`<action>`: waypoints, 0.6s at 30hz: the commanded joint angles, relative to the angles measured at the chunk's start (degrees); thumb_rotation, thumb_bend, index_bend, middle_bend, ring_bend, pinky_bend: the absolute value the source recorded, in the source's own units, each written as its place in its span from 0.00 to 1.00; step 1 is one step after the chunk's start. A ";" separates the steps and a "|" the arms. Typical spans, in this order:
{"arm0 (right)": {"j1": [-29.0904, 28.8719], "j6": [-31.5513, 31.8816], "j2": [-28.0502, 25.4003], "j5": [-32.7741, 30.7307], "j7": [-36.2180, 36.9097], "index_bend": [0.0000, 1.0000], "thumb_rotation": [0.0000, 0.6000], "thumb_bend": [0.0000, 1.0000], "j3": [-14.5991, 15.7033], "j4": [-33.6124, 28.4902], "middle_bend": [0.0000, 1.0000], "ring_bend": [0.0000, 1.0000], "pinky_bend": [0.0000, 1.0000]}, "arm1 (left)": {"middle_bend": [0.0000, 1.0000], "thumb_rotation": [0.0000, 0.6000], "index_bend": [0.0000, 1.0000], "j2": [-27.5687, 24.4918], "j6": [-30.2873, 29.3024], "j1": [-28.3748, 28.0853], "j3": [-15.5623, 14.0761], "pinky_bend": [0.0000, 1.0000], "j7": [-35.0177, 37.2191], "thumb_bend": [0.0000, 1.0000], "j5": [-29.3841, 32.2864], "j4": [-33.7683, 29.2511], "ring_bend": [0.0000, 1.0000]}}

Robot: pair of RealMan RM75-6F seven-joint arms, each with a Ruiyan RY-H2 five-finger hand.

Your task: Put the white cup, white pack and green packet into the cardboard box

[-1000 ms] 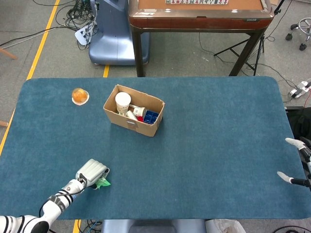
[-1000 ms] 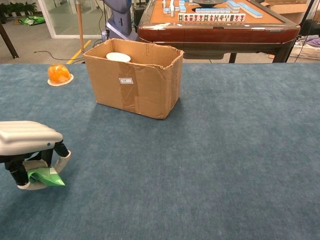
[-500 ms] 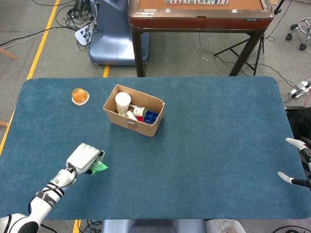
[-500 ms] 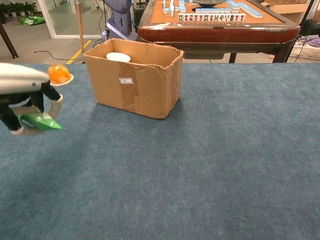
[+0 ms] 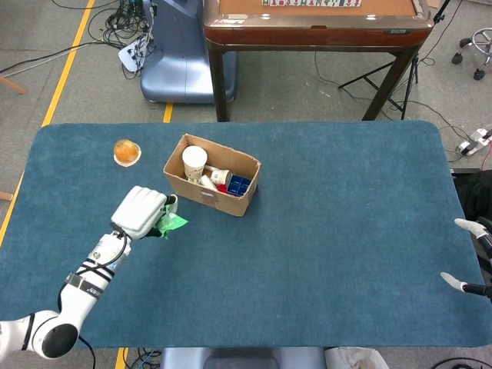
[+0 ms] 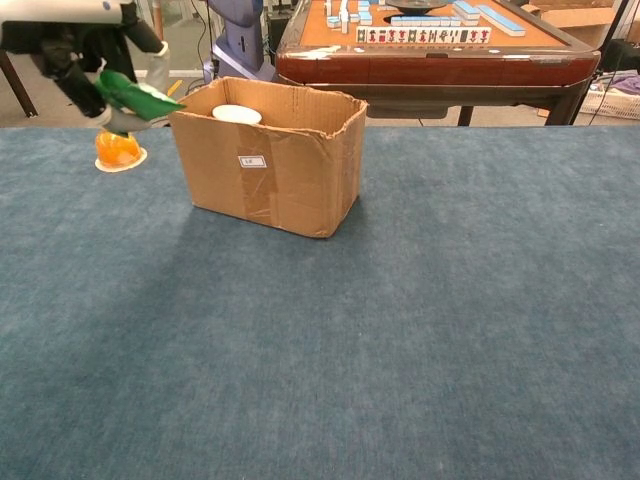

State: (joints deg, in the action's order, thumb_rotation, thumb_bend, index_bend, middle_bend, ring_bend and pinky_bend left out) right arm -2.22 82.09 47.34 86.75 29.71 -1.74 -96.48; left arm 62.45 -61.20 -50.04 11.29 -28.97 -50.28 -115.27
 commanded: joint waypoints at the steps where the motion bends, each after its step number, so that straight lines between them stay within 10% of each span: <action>1: 0.01 0.03 -0.04 -0.13 0.28 0.19 1.00 0.09 -0.07 0.12 0.20 0.04 0.17 | 0.91 1.00 0.64 2.91 -1.11 -2.58 2.35 0.85 -2.03 0.30 2.62 2.12 0.71; 18: 0.07 0.25 -0.10 0.75 1.25 0.19 1.00 0.09 0.24 0.57 0.20 0.04 0.17 | 0.89 1.00 0.62 18.39 -1.78 -13.50 7.13 0.84 -10.15 0.30 11.24 19.31 0.70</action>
State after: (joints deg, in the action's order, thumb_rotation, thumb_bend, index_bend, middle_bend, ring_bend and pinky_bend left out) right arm -2.16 82.34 47.25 87.49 30.95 -1.52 -95.92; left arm 79.05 -63.63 -62.13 18.07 -38.18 -40.21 -98.13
